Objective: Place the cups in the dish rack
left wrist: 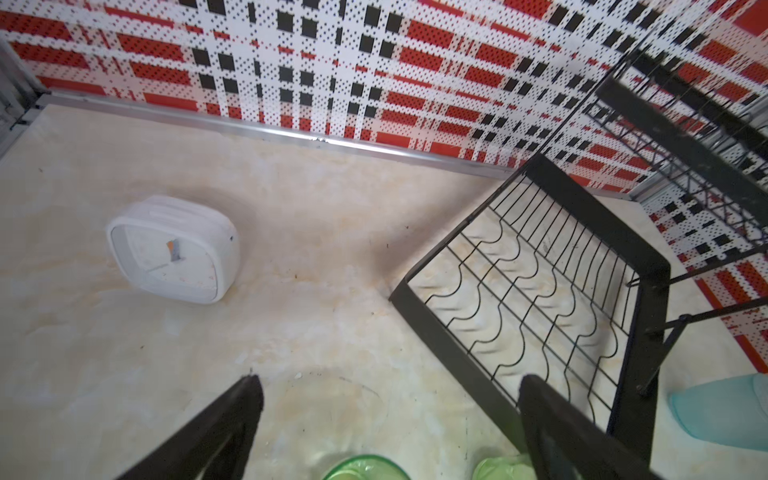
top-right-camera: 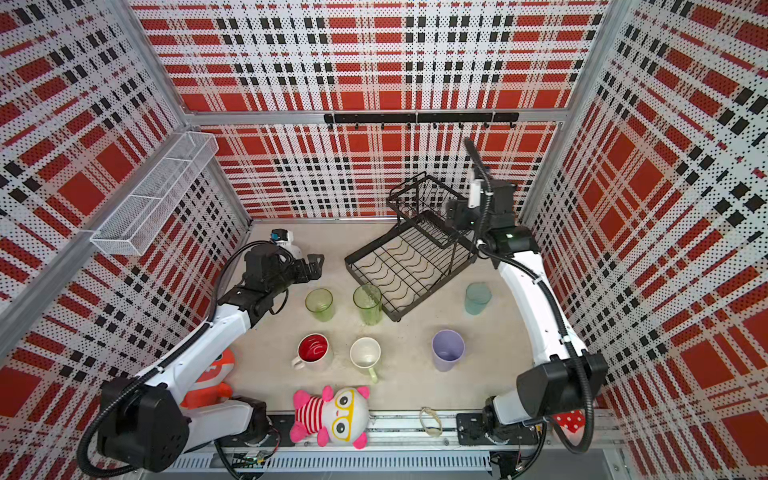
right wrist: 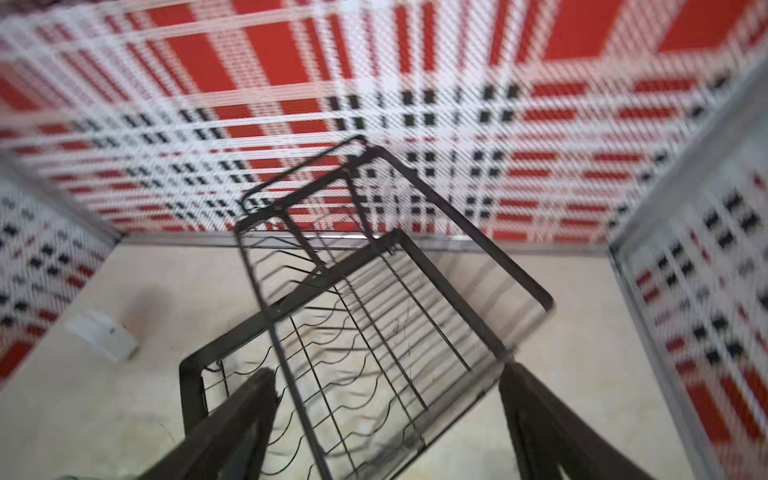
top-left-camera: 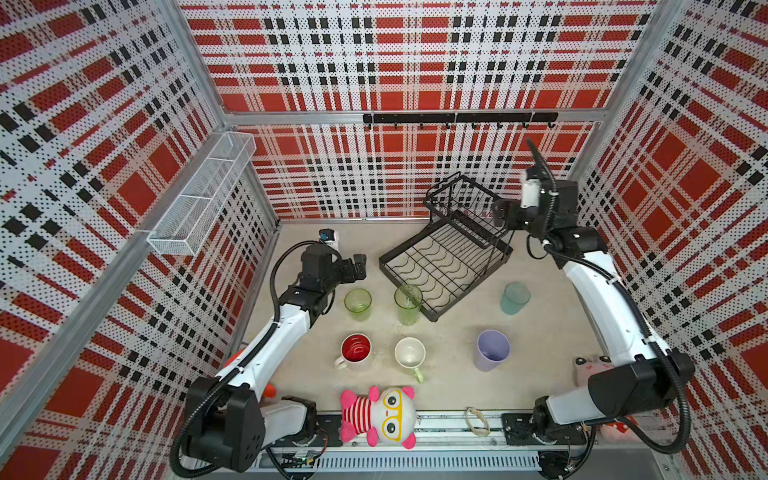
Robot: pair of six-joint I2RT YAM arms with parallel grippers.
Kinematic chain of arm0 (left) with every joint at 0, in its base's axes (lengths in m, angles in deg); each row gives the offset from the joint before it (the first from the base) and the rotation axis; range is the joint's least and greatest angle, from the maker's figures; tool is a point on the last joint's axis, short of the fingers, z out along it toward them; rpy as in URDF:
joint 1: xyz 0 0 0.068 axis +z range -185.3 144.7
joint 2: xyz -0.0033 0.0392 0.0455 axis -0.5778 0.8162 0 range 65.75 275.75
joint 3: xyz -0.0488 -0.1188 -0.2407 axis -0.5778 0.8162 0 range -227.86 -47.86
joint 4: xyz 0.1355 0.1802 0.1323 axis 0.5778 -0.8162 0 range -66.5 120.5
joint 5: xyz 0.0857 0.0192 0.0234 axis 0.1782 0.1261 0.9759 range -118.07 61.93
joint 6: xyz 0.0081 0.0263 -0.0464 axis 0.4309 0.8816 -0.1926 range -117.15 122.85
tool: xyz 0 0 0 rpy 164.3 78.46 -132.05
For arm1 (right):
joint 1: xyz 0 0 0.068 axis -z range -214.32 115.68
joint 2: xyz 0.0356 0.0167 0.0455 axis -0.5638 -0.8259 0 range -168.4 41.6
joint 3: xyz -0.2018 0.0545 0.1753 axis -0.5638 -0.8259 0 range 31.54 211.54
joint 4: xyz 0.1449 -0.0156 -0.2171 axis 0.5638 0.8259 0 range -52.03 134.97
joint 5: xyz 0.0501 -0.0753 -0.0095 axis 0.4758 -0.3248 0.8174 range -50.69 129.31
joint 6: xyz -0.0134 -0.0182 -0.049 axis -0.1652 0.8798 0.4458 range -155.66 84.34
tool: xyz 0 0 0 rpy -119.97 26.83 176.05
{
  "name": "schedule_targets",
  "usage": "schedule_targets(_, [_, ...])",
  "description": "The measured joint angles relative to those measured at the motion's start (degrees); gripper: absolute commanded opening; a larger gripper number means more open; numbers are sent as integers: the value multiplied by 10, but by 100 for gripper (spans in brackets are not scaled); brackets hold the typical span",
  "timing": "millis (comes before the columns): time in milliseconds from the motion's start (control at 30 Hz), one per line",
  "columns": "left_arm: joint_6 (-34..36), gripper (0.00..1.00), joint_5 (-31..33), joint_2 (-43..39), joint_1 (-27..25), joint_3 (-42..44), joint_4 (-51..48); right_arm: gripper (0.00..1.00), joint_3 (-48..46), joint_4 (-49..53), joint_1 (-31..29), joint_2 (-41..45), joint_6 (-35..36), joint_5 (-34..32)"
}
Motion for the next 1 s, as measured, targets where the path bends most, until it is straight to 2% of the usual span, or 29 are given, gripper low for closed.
schedule_targets(100, [-3, 98, -11, 41, -21, -46, 9, 91, -73, -14, 28, 39, -93, 28])
schedule_targets(333, [-3, 98, -29, 166, -50, -158, 37, 94, -181, -50, 34, 121, -173, 138])
schedule_targets(500, [-3, 98, -48, 260, -44, -216, 46, 94, -246, -66, 34, 166, -181, 180])
schedule_targets(700, [-8, 98, -100, 352, -9, -269, 58, 94, -314, -63, 34, 202, -171, 209])
schedule_targets(1000, [15, 98, -168, 445, 29, -350, 31, 92, -314, -48, 34, 243, -141, 213])
